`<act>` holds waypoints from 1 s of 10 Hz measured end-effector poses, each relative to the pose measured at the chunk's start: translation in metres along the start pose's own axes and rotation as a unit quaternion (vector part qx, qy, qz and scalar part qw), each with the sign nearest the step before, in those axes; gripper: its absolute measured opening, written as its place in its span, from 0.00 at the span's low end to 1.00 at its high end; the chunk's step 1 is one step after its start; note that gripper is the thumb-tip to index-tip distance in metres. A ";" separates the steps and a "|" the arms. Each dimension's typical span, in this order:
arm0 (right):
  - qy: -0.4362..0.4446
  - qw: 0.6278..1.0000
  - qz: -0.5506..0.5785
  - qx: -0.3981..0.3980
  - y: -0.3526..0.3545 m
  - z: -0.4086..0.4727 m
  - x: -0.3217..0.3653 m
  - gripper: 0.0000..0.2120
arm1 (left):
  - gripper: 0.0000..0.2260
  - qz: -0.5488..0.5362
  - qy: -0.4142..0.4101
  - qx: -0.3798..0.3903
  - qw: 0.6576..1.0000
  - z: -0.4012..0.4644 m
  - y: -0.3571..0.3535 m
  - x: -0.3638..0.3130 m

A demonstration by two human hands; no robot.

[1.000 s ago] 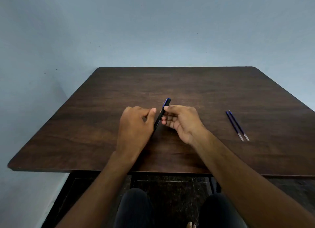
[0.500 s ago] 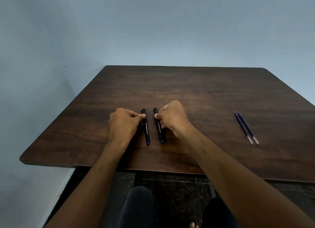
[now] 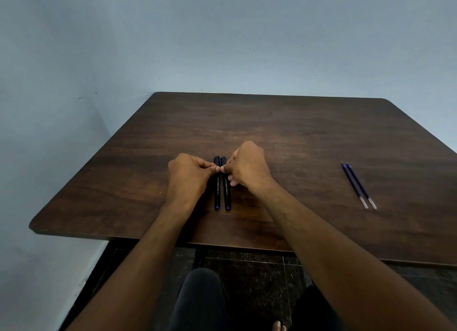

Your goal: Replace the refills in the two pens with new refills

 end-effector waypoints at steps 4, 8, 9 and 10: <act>-0.075 0.996 0.041 0.032 0.007 -0.009 0.013 0.10 | 0.03 -0.028 -0.004 -0.009 1.000 -0.002 -0.001 0.004; -0.009 0.994 0.090 -0.053 -0.001 -0.003 -0.019 0.08 | 0.02 -0.026 -0.012 -0.029 0.999 -0.006 -0.002 0.003; 0.004 0.994 0.093 -0.056 -0.001 -0.003 -0.023 0.09 | 0.04 0.007 -0.026 -0.035 0.999 -0.007 -0.002 0.000; 0.021 0.992 0.110 -0.059 -0.002 -0.004 -0.024 0.10 | 0.07 0.031 -0.057 -0.029 0.998 -0.008 -0.003 -0.004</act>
Point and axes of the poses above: each hand's wrist, its own z-axis towards the middle knuckle, its own y-axis out of the back of the hand, x = y × z, the point moved 1 cm from there along z, towards the middle knuckle, and after that the axes turned 5 degrees about x, right-handed, at the moved point
